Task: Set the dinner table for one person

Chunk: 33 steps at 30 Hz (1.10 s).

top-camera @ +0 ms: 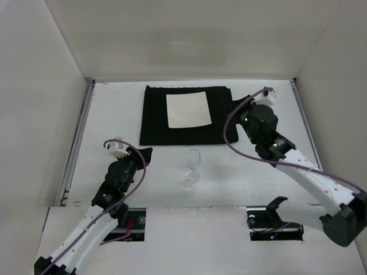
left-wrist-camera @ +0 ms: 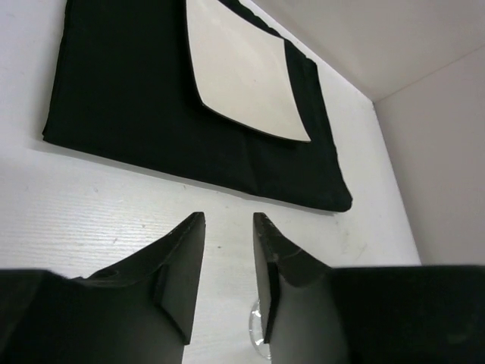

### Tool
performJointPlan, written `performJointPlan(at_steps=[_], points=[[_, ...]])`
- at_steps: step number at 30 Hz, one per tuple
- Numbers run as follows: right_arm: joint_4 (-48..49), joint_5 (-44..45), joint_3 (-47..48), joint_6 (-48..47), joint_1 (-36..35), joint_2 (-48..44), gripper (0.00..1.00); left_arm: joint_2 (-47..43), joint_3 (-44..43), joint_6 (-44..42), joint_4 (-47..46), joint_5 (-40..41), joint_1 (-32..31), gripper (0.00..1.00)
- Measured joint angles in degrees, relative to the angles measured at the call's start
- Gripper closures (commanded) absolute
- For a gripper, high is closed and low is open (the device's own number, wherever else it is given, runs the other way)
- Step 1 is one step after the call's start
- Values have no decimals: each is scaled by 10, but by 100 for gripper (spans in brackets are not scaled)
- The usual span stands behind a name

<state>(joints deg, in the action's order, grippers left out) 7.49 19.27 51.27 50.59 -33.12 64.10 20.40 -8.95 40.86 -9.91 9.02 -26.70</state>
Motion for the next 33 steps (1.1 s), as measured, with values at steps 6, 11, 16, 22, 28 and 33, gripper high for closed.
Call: performJointPlan(at_steps=[6,11,16,22,28,33], points=[[-324,56,283,-143,-153,-10,65,1,0,-6,11,5,-6,83],[-513,80,415,-192,-252,67,54,0,0,-7,13,8,-11,78],[-635,83,454,-215,-290,170,50,-5,0,-9,18,14,-11,75],[-705,79,454,-230,-300,202,52,-8,0,-10,21,17,-11,73],[-715,73,455,-236,-312,202,53,-8,0,-10,22,18,-11,71],[-715,65,455,-238,-323,204,54,-8,0,-10,23,18,-11,70]])
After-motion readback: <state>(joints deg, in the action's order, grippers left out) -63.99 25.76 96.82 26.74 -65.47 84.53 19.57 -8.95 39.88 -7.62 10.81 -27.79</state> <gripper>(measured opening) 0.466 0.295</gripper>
